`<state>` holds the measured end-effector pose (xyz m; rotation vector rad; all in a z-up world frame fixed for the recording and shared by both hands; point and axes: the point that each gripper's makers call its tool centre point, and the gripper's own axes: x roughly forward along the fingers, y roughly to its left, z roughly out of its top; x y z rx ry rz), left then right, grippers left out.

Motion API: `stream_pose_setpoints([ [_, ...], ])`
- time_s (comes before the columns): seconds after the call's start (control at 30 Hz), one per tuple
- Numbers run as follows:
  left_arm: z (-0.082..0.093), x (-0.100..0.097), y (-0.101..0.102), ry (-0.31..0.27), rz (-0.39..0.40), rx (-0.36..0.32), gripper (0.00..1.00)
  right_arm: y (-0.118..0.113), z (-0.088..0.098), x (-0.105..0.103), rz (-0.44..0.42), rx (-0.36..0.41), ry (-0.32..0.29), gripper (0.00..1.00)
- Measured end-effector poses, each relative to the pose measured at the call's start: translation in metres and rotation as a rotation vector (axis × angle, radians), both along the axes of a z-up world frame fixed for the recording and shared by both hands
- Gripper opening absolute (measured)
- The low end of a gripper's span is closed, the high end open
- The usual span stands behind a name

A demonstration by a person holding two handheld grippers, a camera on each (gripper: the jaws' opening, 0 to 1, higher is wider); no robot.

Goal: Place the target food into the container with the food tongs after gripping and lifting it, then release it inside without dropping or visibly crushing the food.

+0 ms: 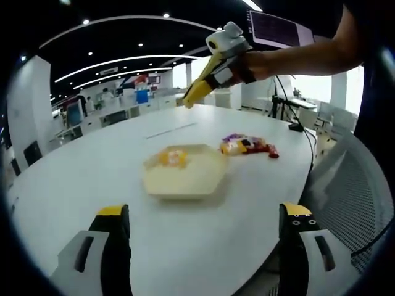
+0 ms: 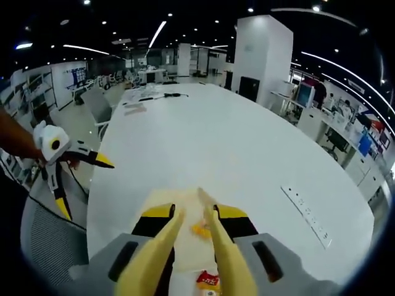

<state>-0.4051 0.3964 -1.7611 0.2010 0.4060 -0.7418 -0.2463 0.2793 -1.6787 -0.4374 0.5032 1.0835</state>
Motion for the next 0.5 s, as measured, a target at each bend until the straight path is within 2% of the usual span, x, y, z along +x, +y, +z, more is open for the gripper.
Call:
stream_pose_setpoints([
  [0.2,-0.001,0.0,-0.001,0.002,-0.004,0.003,0.97,-0.012,0.0,-0.006,0.03,-0.02,-0.024,0.25],
  [0.5,-0.002,0.0,-0.001,0.005,-0.005,0.012,0.97,-0.028,0.001,-0.008,0.009,0.0,-0.009,0.26],
])
